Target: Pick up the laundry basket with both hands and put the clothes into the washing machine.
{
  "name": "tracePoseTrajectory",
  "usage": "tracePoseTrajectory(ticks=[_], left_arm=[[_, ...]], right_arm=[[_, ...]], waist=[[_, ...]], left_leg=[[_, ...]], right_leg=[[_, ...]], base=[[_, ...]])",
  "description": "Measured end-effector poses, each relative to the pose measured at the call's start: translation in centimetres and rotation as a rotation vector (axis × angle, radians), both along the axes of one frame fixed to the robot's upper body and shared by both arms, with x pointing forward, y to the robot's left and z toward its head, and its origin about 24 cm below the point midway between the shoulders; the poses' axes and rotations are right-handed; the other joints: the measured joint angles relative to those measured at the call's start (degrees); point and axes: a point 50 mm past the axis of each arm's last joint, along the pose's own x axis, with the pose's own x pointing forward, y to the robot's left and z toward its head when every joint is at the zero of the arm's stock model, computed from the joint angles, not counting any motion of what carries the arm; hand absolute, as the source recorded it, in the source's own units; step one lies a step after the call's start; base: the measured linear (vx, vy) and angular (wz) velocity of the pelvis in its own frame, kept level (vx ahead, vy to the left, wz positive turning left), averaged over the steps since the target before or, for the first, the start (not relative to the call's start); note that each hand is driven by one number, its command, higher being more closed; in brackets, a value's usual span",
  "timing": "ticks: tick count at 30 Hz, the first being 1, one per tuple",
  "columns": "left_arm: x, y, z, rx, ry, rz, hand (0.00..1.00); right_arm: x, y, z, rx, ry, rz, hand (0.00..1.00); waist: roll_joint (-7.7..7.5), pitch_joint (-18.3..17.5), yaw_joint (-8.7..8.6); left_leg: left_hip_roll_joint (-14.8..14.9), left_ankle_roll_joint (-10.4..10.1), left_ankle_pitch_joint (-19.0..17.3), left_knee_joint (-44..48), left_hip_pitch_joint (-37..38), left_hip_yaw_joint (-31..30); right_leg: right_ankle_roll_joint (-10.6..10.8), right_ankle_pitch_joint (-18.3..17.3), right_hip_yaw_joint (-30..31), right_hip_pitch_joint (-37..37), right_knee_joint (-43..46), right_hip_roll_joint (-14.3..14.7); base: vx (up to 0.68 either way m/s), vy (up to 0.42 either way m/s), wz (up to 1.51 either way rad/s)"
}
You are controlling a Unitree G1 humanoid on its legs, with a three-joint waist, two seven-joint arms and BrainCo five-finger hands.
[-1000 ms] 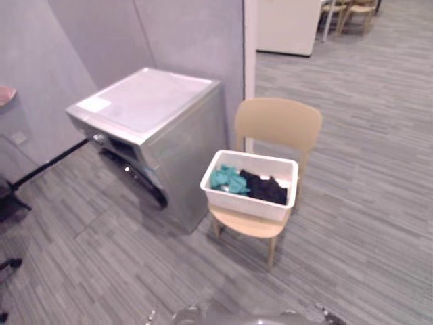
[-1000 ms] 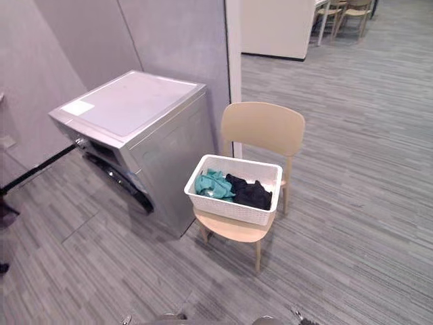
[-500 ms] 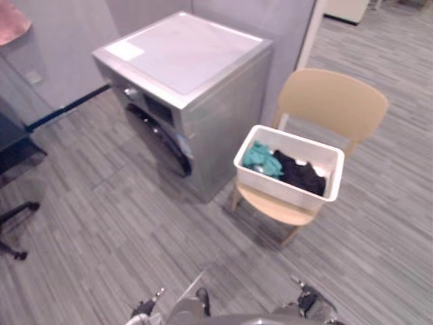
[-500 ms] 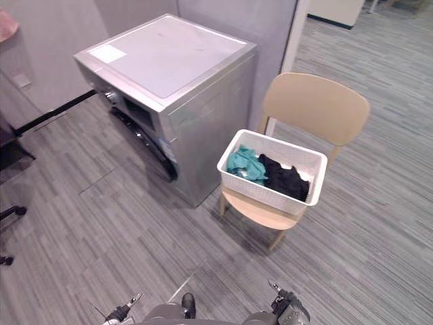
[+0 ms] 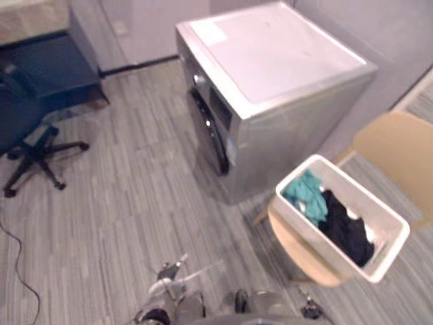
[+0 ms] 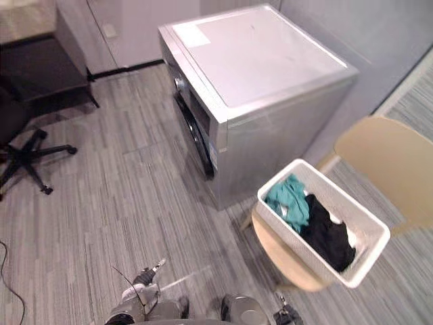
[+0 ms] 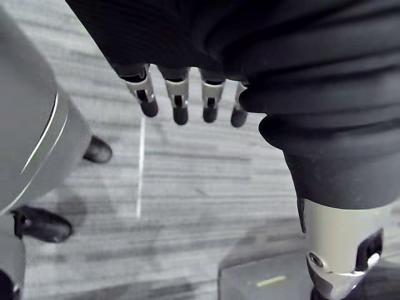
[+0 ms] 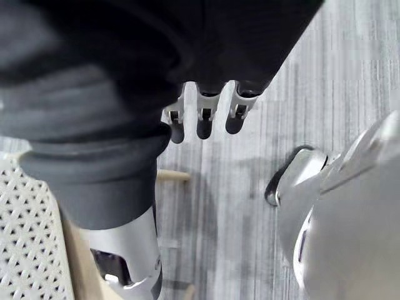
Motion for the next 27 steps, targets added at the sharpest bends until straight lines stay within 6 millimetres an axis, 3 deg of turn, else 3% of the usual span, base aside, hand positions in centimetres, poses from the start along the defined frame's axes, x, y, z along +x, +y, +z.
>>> tracePoseTrajectory(ticks=[1, 2, 3, 4, 6, 7, 8, 10, 11, 12, 14, 16, 18, 19, 20, 21, 22, 25, 27], left_arm=[[-0.3, -0.1, -0.1, -0.004, 0.007, 0.006, 0.00], [-0.7, 0.4, -0.2, 0.000, 0.011, 0.032, 0.00], [-1.1, 0.6, -0.3, -0.005, 0.019, 0.060, 0.00], [-1.4, 0.6, -0.3, -0.013, 0.019, 0.079, 0.00], [-1.9, 0.8, -0.4, -0.010, 0.017, 0.082, 0.00], [-2.0, 0.9, -0.4, -0.011, 0.011, 0.085, 0.00], [-2.2, 1.2, -0.3, -0.003, 0.009, 0.092, 0.00], [-2.4, 1.4, -0.2, 0.006, 0.001, 0.100, 0.00], [-2.5, 1.5, -0.2, 0.009, -0.002, 0.106, 0.00], [-2.4, 1.6, -0.1, 0.014, -0.010, 0.107, 0.00], [-2.1, 2.2, 0.2, 0.037, -0.024, 0.124, 0.00], [-1.9, 2.2, 0.3, 0.055, -0.031, 0.134, 0.00], [-2.2, 2.2, 0.1, 0.060, -0.014, 0.142, 0.00], [-2.9, 2.0, -0.1, 0.061, 0.011, 0.138, 0.00], [-3.6, 1.6, -0.5, 0.055, 0.040, 0.119, 0.00], [-3.7, 1.9, -0.6, 0.069, 0.059, 0.072, 0.00], [-3.6, 2.9, -0.5, 0.105, 0.058, 0.048, 0.00], [-4.1, 3.7, -0.6, 0.131, 0.085, 0.011, 0.00], [-4.2, 3.6, -0.6, 0.143, 0.089, -0.029, 0.00]], right_arm=[[-0.1, -0.1, 0.1, -0.006, -0.001, -0.001, 0.00], [0.1, -0.8, 0.4, -0.040, -0.015, 0.004, 0.00], [0.7, -1.2, 0.6, -0.061, -0.032, 0.023, 0.00], [1.4, -1.4, 0.9, -0.070, -0.055, 0.025, 0.00], [2.6, -1.1, 1.2, -0.076, -0.087, 0.071, 0.00], [3.1, -0.5, 1.2, -0.066, -0.094, 0.098, 0.00], [3.6, -0.6, 1.3, -0.073, -0.104, 0.115, 0.00], [4.1, -0.1, 1.3, -0.062, -0.106, 0.135, 0.00], [4.3, 0.2, 1.4, -0.066, -0.116, 0.166, 0.00], [4.6, 0.5, 1.5, -0.064, -0.121, 0.190, 0.00], [4.8, 1.2, 1.5, -0.060, -0.130, 0.224, 0.00], [4.7, 1.3, 1.7, -0.069, -0.137, 0.241, 0.00], [4.5, 1.0, 1.5, -0.074, -0.123, 0.243, 0.00], [4.4, 0.6, 1.4, -0.082, -0.108, 0.250, 0.00], [4.3, 0.2, 1.4, -0.093, -0.095, 0.262, 0.00], [3.4, 0.4, 0.9, -0.075, -0.052, 0.272, 0.00], [3.7, 1.3, 0.7, -0.046, -0.050, 0.277, 0.00], [3.8, 1.9, 0.5, -0.021, -0.046, 0.251, 0.00], [4.1, 2.1, 0.6, -0.015, -0.055, 0.257, 0.00]], waist=[[1.08, -0.86, -0.06], [0.94, -2.58, 0.56], [2.76, -2.56, 0.45], [2.91, -2.75, 0.90], [3.81, -2.72, 0.84], [4.14, -2.76, 1.29], [3.93, -2.59, 2.19], [3.83, -2.61, 2.79], [3.66, -2.58, 2.85], [3.26, -2.65, 2.90], [2.34, -2.72, 3.63], [1.96, -2.83, 3.77], [1.91, -3.08, 4.06], [3.10, -3.97, 4.06], [4.61, -5.22, 4.02], [3.22, -6.49, 3.09], [0.86, -6.80, 2.88], [0.81, -6.81, 2.61], [0.84, -7.15, 2.59]], left_leg=[[1.64, -1.53, -1.05, 0.06, 0.16, 0.22], [2.30, -7.23, -5.58, 4.90, -1.26, 1.05], [4.41, -9.97, -7.79, 11.15, -2.90, 0.73], [4.46, -12.19, -6.35, 20.14, -5.73, 0.35], [4.34, -12.96, 2.20, 33.64, -10.72, 0.13], [4.75, -13.05, 9.08, 42.07, -14.04, 1.42], [5.47, -12.54, 8.67, 47.35, -16.15, 3.09], [6.51, -6.71, 5.19, 50.12, -18.83, 8.42], [7.56, -2.69, 2.64, 46.69, -20.03, 11.32], [8.70, -1.28, 1.76, 42.13, -20.53, 13.06], [11.29, -0.44, 1.60, 28.92, -20.16, 14.88], [12.60, -0.79, 1.97, 10.71, -19.23, 11.10], [11.69, -2.91, 4.22, 2.03, -17.16, 5.30], [11.81, -3.13, 9.02, 1.35, -15.98, 3.62], [12.18, -3.52, 11.02, 1.16, -15.61, 3.76], [11.03, -10.52, 7.36, 2.19, -15.62, 5.60], [8.72, -9.75, 7.15, 1.76, -15.17, 7.00], [8.15, -8.51, 7.71, -1.29, -13.14, 9.09], [7.51, -6.64, 9.49, -6.12, -10.46, 10.75]], right_leg=[[-2.27, -2.41, 0.12, -1.88, 0.07, 0.71], [-0.99, 2.55, 0.63, -2.10, -11.75, -0.44], [-1.95, 2.53, -0.17, -1.07, -11.09, 1.61], [-2.66, 1.77, 0.98, 0.41, -11.34, 2.40], [-3.71, 0.94, 2.48, 4.03, -12.95, 3.55], [-4.08, 0.74, 4.58, 6.82, -14.22, 4.00], [-4.11, 0.72, 6.43, 8.52, -14.93, 4.02], [-4.06, 0.75, 9.73, 11.58, -16.44, 2.71], [-3.90, 0.84, 11.39, 12.98, -17.30, 1.36], [-3.01, 0.84, 12.47, 13.74, -17.82, 0.33], [-0.49, 0.03, 14.12, 14.51, -18.13, -1.64], [2.45, -1.70, 15.96, 15.33, -18.07, -3.59], [5.34, -3.37, 19.38, 15.03, -16.50, -5.08], [7.10, -4.42, 22.18, 14.94, -15.99, -5.47], [7.64, -4.73, 23.52, 14.74, -15.99, -5.23], [8.87, -5.55, 24.99, 14.12, -15.17, -7.45], [9.87, -3.29, 26.88, 12.68, -14.21, -9.35], [13.12, 4.63, 30.66, 11.09, -13.86, -9.41], [13.35, 6.13, 31.43, 10.42, -15.82, -9.69]], base=[[0.24, -0.228, -0.10], [0.24, -0.177, -0.24], [0.37, -0.245, -0.45], [0.32, -0.175, -0.49], [0.30, -0.134, -0.52], [0.24, -0.033, -0.67], [0.25, 0.033, -1.06], [0.26, 0.082, -0.95], [0.29, 0.121, -0.74], [0.30, 0.128, -0.79], [0.31, 0.164, -0.66], [0.34, 0.289, -0.48], [0.35, 0.426, -0.70], [0.35, 0.509, -0.95], [0.35, 0.594, -0.70], [0.32, 0.588, -0.40], [0.36, 0.658, -0.22], [0.19, 0.371, -0.27], [0.09, 0.212, -0.23]])
